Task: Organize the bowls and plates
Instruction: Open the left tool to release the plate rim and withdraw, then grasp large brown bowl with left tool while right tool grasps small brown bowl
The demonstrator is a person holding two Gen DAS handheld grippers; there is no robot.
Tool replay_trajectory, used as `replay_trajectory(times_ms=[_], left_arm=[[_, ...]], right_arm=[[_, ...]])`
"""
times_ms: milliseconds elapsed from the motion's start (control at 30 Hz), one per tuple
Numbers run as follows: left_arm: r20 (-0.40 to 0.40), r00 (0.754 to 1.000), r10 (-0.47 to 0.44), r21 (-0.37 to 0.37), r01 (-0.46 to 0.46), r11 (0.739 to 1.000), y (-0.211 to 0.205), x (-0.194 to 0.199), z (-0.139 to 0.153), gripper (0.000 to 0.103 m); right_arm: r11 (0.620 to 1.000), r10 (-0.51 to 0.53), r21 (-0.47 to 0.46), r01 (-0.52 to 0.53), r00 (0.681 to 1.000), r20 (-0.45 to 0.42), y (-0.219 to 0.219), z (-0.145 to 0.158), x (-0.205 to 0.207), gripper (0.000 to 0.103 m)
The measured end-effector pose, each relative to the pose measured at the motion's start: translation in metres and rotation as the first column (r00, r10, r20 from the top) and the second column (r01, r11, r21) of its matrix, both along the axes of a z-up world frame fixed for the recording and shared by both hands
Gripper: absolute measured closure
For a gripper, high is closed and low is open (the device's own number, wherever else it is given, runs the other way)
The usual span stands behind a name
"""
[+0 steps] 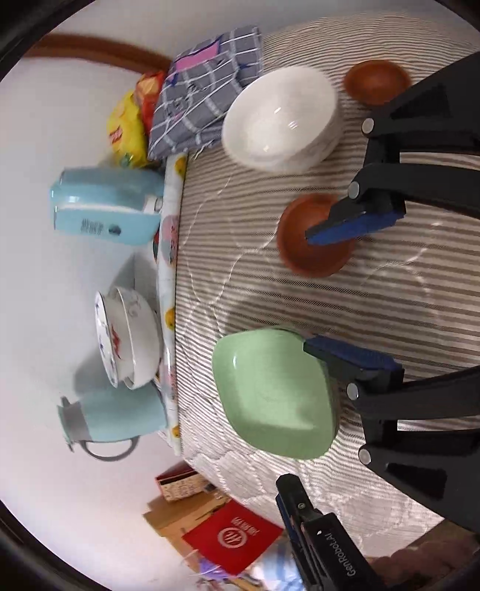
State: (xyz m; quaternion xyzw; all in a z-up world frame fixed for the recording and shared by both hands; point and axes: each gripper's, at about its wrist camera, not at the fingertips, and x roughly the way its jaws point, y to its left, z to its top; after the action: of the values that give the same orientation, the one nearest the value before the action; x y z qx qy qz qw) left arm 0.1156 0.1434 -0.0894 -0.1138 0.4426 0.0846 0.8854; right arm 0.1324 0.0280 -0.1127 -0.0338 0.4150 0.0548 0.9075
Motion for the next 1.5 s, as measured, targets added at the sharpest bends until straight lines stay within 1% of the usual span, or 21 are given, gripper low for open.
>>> replay_trajectory(times_ms=[67,100,200,233,267,367,467,567,700,833,933,1167,1367,1500], left_arm=[[0.016,1.000,-0.015,0.002,0.015,1.000,-0.007,-0.005,0.007,0.078],[0.025,0.999,-0.022,0.003,0.022,1.000,-0.011,-0.007,0.010,0.076],[0.056,0.998,-0.034,0.012,0.033,0.999,-0.020,-0.013,0.019,0.056],[0.073,0.996,-0.041,0.018,0.039,0.999,-0.025,-0.015,0.023,0.054],[0.091,0.995,-0.046,0.022,0.045,0.999,-0.030,-0.018,0.028,0.054],[0.111,0.992,-0.063,0.019,0.061,0.998,-0.040,-0.021,0.036,0.052],[0.130,0.989,-0.069,0.043,0.064,0.997,-0.054,-0.021,0.044,0.051],[0.157,0.983,-0.098,0.045,0.092,0.995,-0.069,-0.020,0.049,0.051],[0.155,0.980,-0.128,0.050,0.121,0.991,-0.089,-0.012,0.050,0.051],[0.120,0.981,-0.152,0.025,0.150,0.988,-0.103,-0.003,0.048,0.051],[0.103,0.981,-0.162,0.031,0.160,0.987,-0.114,0.004,0.045,0.051],[0.086,0.982,-0.167,0.022,0.165,0.986,-0.129,0.016,0.033,0.051],[0.067,0.987,-0.147,0.001,0.147,0.989,-0.137,0.030,0.020,0.051],[0.039,0.990,-0.133,-0.021,0.134,0.991,-0.141,0.039,0.005,0.051]], right_arm=[[0.999,-0.032,0.010,0.032,0.999,0.013,-0.009,0.007,-0.009,0.048],[0.999,-0.045,0.011,0.044,0.999,0.020,-0.013,0.011,-0.014,0.048],[0.996,-0.087,0.019,0.087,0.995,0.049,-0.029,0.023,-0.032,0.045],[0.995,-0.097,0.024,0.096,0.994,0.057,-0.032,0.026,-0.036,0.042],[0.994,-0.111,0.031,0.109,0.991,0.069,-0.038,0.030,-0.042,0.039],[0.988,-0.153,0.030,0.151,0.984,0.096,-0.053,0.040,-0.055,0.038],[0.980,-0.198,0.008,0.198,0.976,0.092,-0.071,0.048,-0.064,0.037],[0.975,-0.222,0.003,0.222,0.971,0.087,-0.088,0.055,-0.075,0.036],[0.966,-0.258,0.005,0.259,0.963,0.080,-0.110,0.061,-0.084,0.036],[0.956,-0.294,0.009,0.295,0.952,0.088,-0.132,0.064,-0.091,0.036],[0.947,-0.320,0.010,0.320,0.943,0.086,-0.146,0.064,-0.093,0.036],[0.934,-0.357,0.029,0.356,0.931,0.069,-0.175,0.054,-0.092,0.036],[0.937,-0.349,0.021,0.349,0.937,0.029,-0.191,0.035,-0.085,0.036],[0.937,-0.348,0.023,0.348,0.937,-0.002,-0.201,0.019,-0.078,0.036]])
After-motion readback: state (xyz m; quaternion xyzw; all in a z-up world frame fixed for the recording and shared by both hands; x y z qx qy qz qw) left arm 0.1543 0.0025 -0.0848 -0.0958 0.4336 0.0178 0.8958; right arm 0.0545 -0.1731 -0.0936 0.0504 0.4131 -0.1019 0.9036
